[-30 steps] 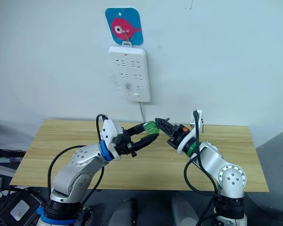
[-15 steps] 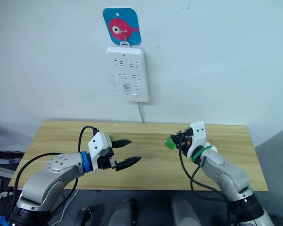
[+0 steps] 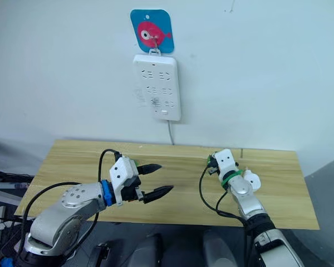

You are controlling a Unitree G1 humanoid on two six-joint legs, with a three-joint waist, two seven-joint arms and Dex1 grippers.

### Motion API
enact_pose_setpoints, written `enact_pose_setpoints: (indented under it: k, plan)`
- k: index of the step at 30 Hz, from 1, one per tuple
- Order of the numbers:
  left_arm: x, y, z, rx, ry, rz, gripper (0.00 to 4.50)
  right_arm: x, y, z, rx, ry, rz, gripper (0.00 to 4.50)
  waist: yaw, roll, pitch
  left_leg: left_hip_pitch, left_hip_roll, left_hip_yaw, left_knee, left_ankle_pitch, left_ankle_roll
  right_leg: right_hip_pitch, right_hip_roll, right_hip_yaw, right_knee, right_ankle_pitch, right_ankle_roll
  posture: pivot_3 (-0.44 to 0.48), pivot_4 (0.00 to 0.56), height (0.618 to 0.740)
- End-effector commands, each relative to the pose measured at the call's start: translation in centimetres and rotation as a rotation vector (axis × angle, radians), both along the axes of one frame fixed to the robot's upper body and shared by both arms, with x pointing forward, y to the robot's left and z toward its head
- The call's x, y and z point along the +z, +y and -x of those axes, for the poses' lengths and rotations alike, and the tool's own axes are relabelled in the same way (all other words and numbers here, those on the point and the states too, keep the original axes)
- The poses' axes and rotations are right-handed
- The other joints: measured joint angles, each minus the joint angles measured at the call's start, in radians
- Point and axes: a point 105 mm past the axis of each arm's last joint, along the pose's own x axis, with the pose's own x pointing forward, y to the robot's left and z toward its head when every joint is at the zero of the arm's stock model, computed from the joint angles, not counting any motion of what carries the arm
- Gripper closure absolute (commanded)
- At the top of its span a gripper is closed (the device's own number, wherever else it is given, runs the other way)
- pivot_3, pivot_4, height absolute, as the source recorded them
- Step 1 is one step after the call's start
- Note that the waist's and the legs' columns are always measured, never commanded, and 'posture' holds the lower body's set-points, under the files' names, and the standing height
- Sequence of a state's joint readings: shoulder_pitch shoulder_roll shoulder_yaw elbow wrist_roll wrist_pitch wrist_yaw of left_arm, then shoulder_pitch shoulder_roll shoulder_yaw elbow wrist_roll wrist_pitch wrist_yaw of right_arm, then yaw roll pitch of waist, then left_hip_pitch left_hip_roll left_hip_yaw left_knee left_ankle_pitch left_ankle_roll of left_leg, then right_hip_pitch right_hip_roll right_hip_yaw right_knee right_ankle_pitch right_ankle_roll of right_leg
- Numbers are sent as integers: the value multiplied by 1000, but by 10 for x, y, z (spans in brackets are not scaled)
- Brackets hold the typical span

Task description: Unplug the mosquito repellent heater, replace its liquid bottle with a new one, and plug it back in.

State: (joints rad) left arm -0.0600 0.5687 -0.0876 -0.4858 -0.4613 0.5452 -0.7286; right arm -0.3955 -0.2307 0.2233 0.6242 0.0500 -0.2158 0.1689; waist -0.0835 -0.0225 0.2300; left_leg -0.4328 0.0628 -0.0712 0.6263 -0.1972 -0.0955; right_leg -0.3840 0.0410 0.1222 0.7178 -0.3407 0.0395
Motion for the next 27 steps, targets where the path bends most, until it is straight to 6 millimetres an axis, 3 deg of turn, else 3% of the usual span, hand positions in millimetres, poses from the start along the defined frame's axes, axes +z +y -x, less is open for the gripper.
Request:
enact_pose_setpoints:
  k: [1, 3, 8, 13, 16, 18, 21, 24, 27]
  plan:
    - [15, -9, 5, -21, -105, 25, 0, 7, -3, -3, -4, -40, -19, 3685, 0, 0, 0, 0, 0, 0, 0, 0, 0, 0, 0, 0, 0, 0, 0, -52, 195, 740]
    - [14, -9, 6, -23, -114, 24, 0, 5, -2, -2, -4, -25, -40, 3685, 0, 0, 0, 0, 0, 0, 0, 0, 0, 0, 0, 0, 0, 0, 0, -52, 195, 740]
    - [14, -9, 11, -51, -106, 42, 0, 7, 0, 0, -3, -25, -90, 1947, -1, 0, 0, 4, 0, 0, 1, 0, 0, 4, 0, 0, 0, 0, 0, -53, 195, 740]
    - [4, 9, 12, 13, -95, 8, 0, 25, -7, 6, -7, -78, -111, 55, -1, 0, 0, 4, 0, -1, 0, 0, 0, 5, 0, 0, 0, 0, 0, -53, 187, 740]
    - [-4, 31, 7, 133, -83, -8, 0, 40, -10, 16, 16, -106, -107, 22, 0, 0, 0, 4, 0, -2, 0, 0, 0, 5, 0, -1, 0, 0, 0, -52, 187, 740]
    - [-22, 49, 12, 201, -43, -71, 0, 52, -2, 31, 135, -100, -105, 22, 0, 1, 0, 4, 0, -2, 0, 0, 0, 5, 0, -1, 0, 0, 0, -55, 187, 740]
    - [-30, 62, 21, 238, -37, -70, 0, 64, 13, 53, 311, -66, -99, 22, -3, 1, 0, 4, 0, -1, 0, 0, 0, 5, 0, 0, 0, 0, 0, -67, 178, 740]
    - [-57, 111, 41, 484, 10, -65, 0, 89, 35, 95, 652, -41, 66, 22, -6, 2, -1, 4, 0, -1, 0, 0, 0, 4, -1, 0, -1, 0, 0, -65, 161, 740]
    - [-67, 132, 48, 596, 5, -79, 0, 100, 39, 107, 729, 4, 99, 22, -2, -3, -7, 5, 0, 0, 0, 0, 0, 5, -2, 0, -1, 0, 0, -45, 142, 740]
